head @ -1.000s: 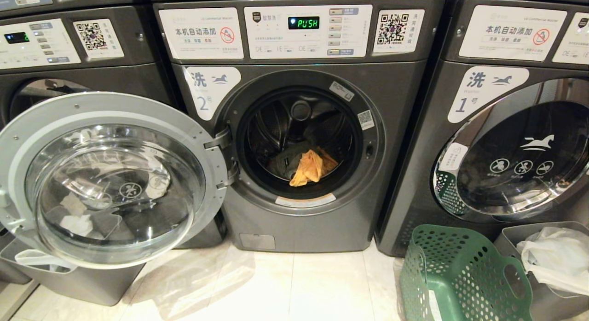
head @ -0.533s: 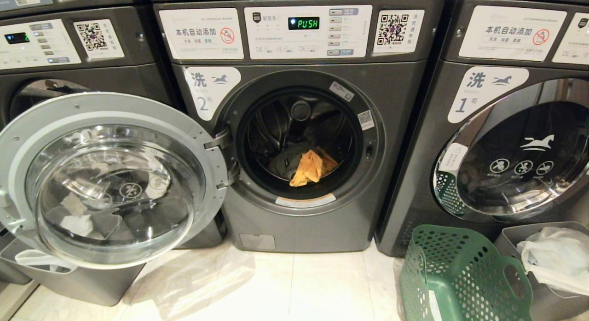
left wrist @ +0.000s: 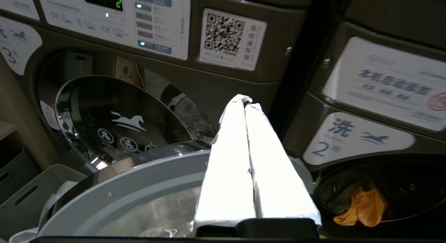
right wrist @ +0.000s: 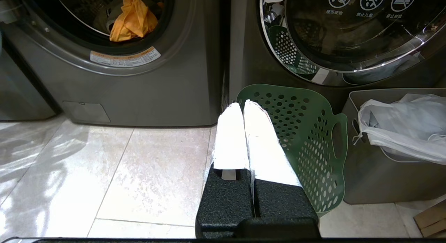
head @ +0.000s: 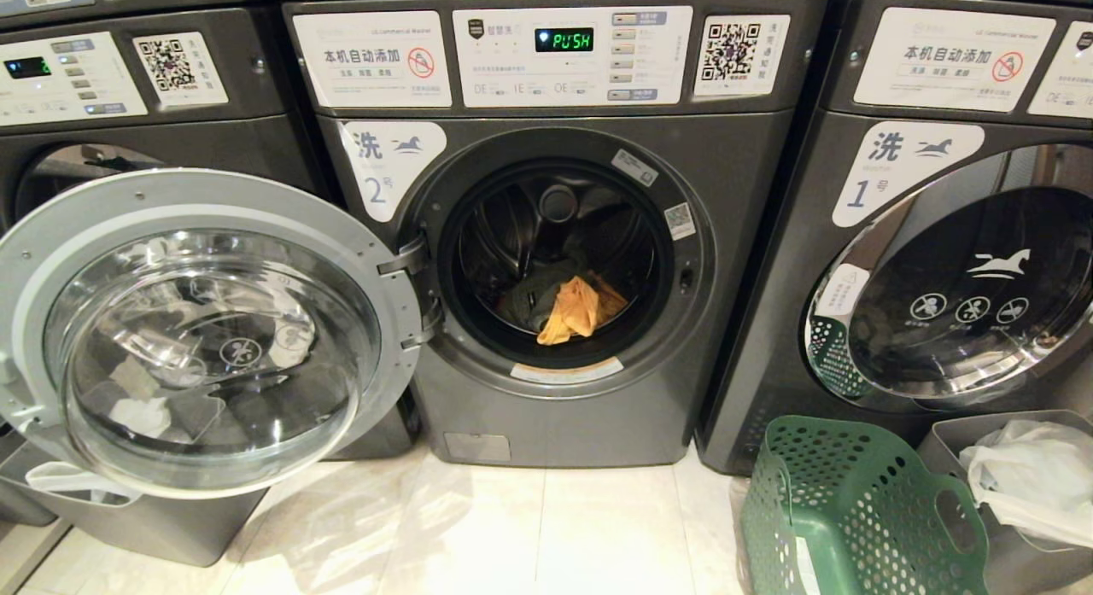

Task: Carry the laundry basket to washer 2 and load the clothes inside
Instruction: Close the washing machine door with the left hand

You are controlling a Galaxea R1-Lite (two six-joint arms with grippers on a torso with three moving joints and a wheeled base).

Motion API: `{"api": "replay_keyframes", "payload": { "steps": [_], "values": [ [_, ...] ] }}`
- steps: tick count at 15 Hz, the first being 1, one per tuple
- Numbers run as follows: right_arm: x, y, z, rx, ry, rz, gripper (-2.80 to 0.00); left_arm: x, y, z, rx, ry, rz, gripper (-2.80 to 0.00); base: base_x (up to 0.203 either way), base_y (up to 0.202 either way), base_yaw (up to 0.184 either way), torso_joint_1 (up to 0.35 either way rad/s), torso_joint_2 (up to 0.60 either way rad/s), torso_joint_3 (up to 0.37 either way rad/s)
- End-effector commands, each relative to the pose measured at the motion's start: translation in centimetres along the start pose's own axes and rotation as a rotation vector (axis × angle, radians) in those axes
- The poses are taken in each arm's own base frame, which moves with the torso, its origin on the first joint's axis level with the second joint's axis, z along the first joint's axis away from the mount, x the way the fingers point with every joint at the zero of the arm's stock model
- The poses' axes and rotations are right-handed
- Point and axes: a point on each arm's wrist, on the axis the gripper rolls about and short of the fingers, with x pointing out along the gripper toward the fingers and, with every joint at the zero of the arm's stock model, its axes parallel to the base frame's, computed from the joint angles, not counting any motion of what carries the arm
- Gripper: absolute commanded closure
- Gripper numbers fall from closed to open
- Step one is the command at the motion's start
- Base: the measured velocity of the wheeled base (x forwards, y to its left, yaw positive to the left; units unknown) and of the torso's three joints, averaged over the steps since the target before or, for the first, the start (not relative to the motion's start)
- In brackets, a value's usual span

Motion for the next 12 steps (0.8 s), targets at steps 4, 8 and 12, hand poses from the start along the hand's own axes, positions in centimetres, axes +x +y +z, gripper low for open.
{"api": "replay_keyframes", "payload": {
  "steps": [4,8,12],
  "values": [
    [0.0,0.0,0.0,0.002,0.002,0.0,0.0,8.3,5.3,-4.8,-0.046,0.104,-0.048,0.0,0.0,0.0,0.0,0.0,0.0,0.0],
    [0.0,0.0,0.0,0.003,0.001,0.0,0.0,11.6,8.2,-7.4,-0.043,0.031,-0.059,0.0,0.0,0.0,0.0,0.0,0.0,0.0],
    [0.0,0.0,0.0,0.003,0.002,0.0,0.0,12.8,8.8,-8.5,-0.038,0.013,-0.061,0.0,0.0,0.0,0.0,0.0,0.0,0.0]
  ]
}}
